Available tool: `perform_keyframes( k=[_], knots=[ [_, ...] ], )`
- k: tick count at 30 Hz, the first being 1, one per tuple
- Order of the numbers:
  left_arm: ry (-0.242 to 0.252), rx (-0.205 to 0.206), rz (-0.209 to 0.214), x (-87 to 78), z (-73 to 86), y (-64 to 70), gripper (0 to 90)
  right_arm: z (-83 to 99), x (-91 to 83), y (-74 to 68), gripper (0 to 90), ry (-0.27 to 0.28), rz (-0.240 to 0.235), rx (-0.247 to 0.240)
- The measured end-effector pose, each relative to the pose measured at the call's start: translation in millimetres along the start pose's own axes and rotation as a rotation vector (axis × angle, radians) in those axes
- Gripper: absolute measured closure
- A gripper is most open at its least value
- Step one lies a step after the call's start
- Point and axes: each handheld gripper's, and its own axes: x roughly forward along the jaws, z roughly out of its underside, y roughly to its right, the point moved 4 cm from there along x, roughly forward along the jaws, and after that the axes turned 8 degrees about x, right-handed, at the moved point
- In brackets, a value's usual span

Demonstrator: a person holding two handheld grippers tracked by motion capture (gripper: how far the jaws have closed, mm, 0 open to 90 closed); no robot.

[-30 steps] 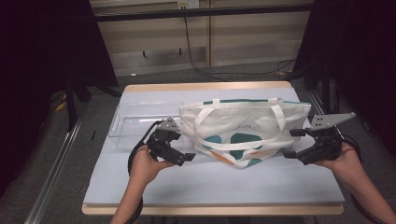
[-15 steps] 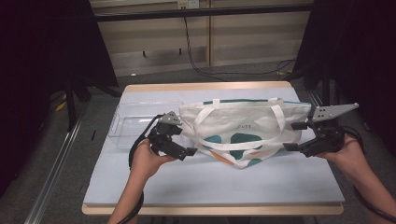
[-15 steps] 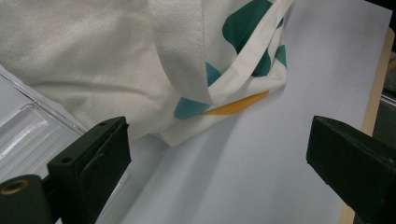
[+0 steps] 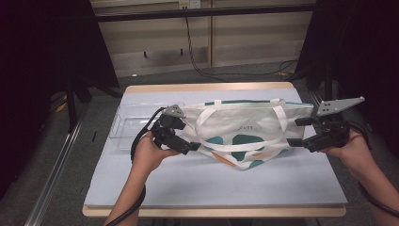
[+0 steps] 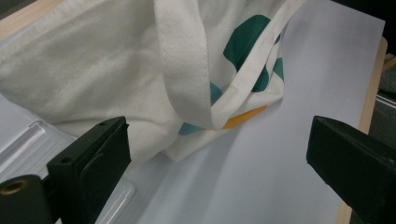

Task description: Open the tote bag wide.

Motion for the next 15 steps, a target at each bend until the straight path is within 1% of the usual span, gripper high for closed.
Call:
perform_keyframes(
  k=[1,2,3,4,7,8,9,10,12,14,15],
  knots=[
    [0.000,0.009,-0.003,-0.5,-1.8,-1.1,6.2,-0.6,0.0,0.5,12.5,-0.002,0.000,-0.003],
    [0.002,0.003,0.001,-0.9,-3.5,-1.3,6.2,-1.2,0.2,0.7,12.5,-0.003,0.002,-0.003],
    [0.001,0.012,-0.003,-1.5,-5.3,-2.6,6.2,-1.9,0.4,0.9,12.5,-0.005,0.002,-0.003],
    [-0.002,0.008,-0.006,-2.1,-7.2,-2.8,6.2,-2.6,0.6,1.0,12.5,-0.004,-0.001,-0.005],
    [0.004,0.011,0.000,-2.8,-13.6,-4.0,6.1,-5.7,0.8,0.6,12.5,-0.006,0.000,-0.007],
    [-0.006,0.030,0.007,-3.4,-15.3,-5.2,6.1,-6.7,0.9,0.6,12.5,-0.005,0.001,-0.010],
    [0.002,0.017,0.001,-2.8,-17.8,-4.5,6.1,-7.8,0.9,0.8,12.5,-0.006,0.002,-0.012],
    [0.003,0.019,0.004,-2.6,-19.8,-4.8,6.1,-8.6,0.8,0.9,12.5,-0.008,0.002,-0.013],
    [-0.002,0.038,0.010,-2.7,-23.3,-6.1,6.0,-10.4,0.5,1.2,12.5,-0.010,0.005,-0.014],
    [0.002,0.041,0.013,-2.6,-26.7,-7.0,6.0,-12.0,0.1,2.1,12.5,-0.007,0.006,-0.017],
    [0.001,0.035,0.012,-2.5,-28.1,-6.8,6.0,-12.5,0.1,2.5,12.5,-0.006,0.009,-0.014]
  ],
)
